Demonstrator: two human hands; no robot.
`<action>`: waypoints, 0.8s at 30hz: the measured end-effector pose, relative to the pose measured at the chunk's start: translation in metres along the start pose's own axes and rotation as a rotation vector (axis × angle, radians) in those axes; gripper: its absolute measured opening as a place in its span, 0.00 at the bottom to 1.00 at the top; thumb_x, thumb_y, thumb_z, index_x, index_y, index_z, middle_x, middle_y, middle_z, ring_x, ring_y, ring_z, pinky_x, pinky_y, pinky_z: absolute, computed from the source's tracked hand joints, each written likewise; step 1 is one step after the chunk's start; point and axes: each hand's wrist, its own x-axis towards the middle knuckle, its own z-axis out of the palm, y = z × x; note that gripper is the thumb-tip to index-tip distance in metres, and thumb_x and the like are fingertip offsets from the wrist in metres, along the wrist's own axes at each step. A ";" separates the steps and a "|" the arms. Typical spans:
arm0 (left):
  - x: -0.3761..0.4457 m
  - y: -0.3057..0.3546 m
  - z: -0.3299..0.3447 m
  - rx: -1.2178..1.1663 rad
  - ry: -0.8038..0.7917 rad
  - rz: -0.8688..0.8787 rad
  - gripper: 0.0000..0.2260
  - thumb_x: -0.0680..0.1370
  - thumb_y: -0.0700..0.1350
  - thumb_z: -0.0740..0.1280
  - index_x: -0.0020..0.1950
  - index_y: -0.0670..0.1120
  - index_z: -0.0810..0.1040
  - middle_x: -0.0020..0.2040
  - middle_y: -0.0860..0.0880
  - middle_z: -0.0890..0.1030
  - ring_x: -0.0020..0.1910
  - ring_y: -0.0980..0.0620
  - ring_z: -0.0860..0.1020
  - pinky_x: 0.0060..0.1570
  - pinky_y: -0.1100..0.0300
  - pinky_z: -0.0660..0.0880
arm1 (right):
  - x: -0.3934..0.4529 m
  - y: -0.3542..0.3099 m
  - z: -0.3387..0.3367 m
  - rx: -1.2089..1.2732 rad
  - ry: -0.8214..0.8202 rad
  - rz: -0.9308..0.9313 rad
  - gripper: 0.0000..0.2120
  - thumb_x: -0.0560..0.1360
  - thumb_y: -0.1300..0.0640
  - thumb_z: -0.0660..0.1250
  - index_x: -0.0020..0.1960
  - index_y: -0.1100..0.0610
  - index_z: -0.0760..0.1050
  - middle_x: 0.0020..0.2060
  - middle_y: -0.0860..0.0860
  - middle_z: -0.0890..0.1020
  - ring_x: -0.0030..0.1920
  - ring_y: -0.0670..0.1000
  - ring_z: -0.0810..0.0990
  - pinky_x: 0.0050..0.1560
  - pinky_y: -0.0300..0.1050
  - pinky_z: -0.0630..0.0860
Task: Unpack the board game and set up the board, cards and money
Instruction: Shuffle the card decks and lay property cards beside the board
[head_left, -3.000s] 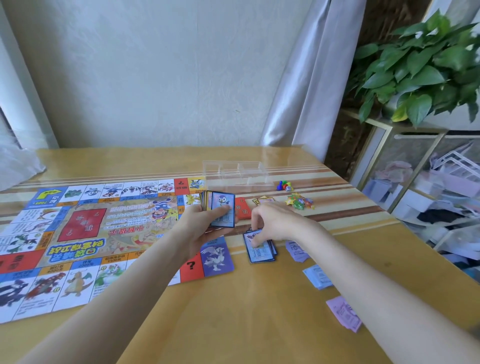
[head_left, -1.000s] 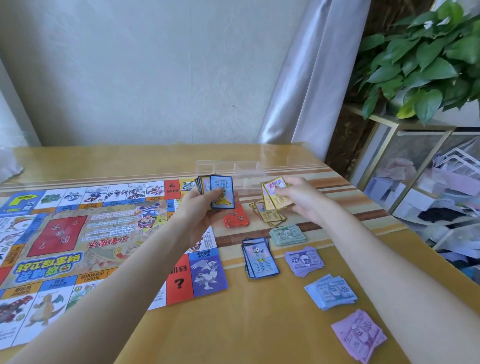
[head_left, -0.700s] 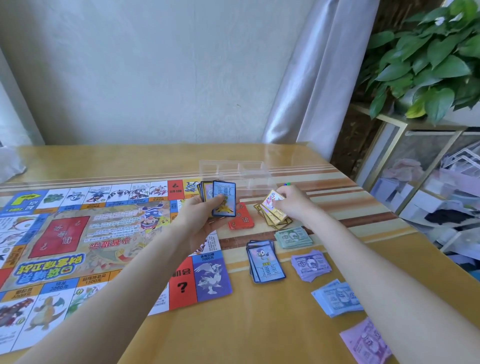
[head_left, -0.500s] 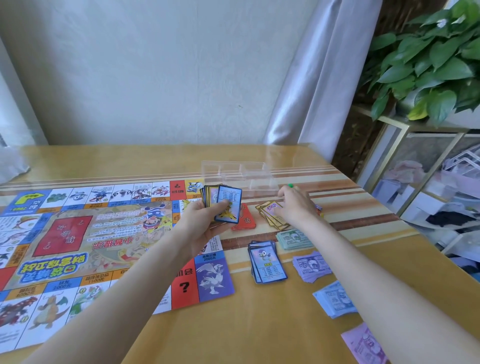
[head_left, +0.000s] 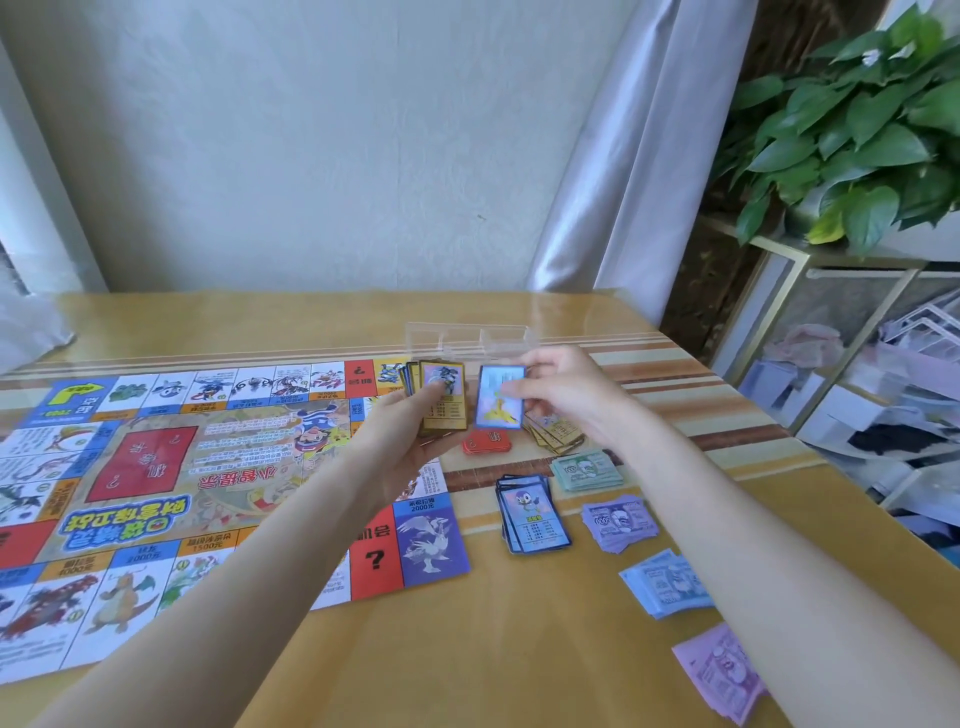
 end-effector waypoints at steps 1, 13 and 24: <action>-0.001 0.000 -0.005 0.000 0.006 -0.001 0.15 0.80 0.42 0.62 0.63 0.34 0.71 0.54 0.37 0.81 0.50 0.45 0.81 0.44 0.55 0.80 | -0.005 0.000 -0.006 -0.048 -0.101 0.053 0.10 0.70 0.69 0.70 0.49 0.60 0.75 0.42 0.58 0.81 0.32 0.49 0.74 0.26 0.36 0.69; -0.019 -0.007 -0.010 0.128 0.038 -0.032 0.06 0.76 0.42 0.68 0.49 0.39 0.77 0.40 0.44 0.82 0.40 0.50 0.80 0.37 0.61 0.81 | -0.031 0.000 0.010 -0.931 -0.314 0.007 0.17 0.66 0.50 0.76 0.51 0.53 0.76 0.40 0.44 0.72 0.45 0.48 0.73 0.41 0.42 0.70; -0.020 0.014 0.013 -0.076 -0.136 -0.017 0.10 0.81 0.42 0.59 0.52 0.35 0.75 0.46 0.40 0.81 0.42 0.46 0.82 0.42 0.54 0.81 | -0.023 -0.018 0.011 -0.130 -0.059 -0.127 0.08 0.72 0.60 0.71 0.41 0.59 0.71 0.36 0.56 0.77 0.29 0.51 0.74 0.22 0.37 0.67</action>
